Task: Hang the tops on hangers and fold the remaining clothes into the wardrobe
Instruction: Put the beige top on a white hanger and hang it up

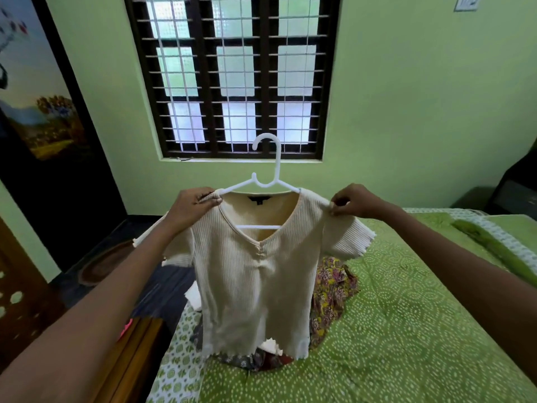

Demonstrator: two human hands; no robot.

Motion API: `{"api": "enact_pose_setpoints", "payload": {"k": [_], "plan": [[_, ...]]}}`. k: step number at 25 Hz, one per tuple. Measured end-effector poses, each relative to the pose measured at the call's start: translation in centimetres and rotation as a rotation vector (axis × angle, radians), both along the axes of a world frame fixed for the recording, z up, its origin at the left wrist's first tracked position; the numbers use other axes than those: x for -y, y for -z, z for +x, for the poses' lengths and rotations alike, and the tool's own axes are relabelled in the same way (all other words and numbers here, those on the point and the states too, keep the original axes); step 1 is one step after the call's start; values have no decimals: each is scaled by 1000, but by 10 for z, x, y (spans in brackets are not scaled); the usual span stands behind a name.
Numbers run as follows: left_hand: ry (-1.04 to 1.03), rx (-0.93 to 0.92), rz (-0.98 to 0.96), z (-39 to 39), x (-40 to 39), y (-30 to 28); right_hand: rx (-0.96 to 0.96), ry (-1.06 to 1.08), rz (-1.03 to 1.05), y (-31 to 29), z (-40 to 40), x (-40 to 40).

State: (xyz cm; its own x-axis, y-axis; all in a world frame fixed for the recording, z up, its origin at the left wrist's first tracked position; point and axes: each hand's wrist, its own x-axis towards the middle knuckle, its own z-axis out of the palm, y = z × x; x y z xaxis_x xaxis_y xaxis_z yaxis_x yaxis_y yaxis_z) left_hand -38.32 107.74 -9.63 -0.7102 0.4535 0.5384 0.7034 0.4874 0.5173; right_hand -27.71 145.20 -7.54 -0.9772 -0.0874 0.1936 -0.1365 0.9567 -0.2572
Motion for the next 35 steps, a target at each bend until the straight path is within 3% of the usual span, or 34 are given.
{"api": "enact_pose_setpoints", "payload": {"k": [9,13,16,20,26,28,35], "plan": [[76,20,49,-17,-4,-4,-2,116,-345,-4,15,-8],[163,-30,-69,-25,-35,-15,-138,156,-538,4,32,10],[222,-41,-24,-26,-62,-15,-226,204,-414,2,51,4],[340,-1,37,-14,-97,-5,-200,359,-200,3,107,-19],[466,59,136,21,-163,3,-239,683,-225,16,206,-34],[530,71,138,42,-189,3,-295,693,-283,11,234,-29],[765,87,158,123,-267,-1,-272,809,-150,-1,311,-32]]}}
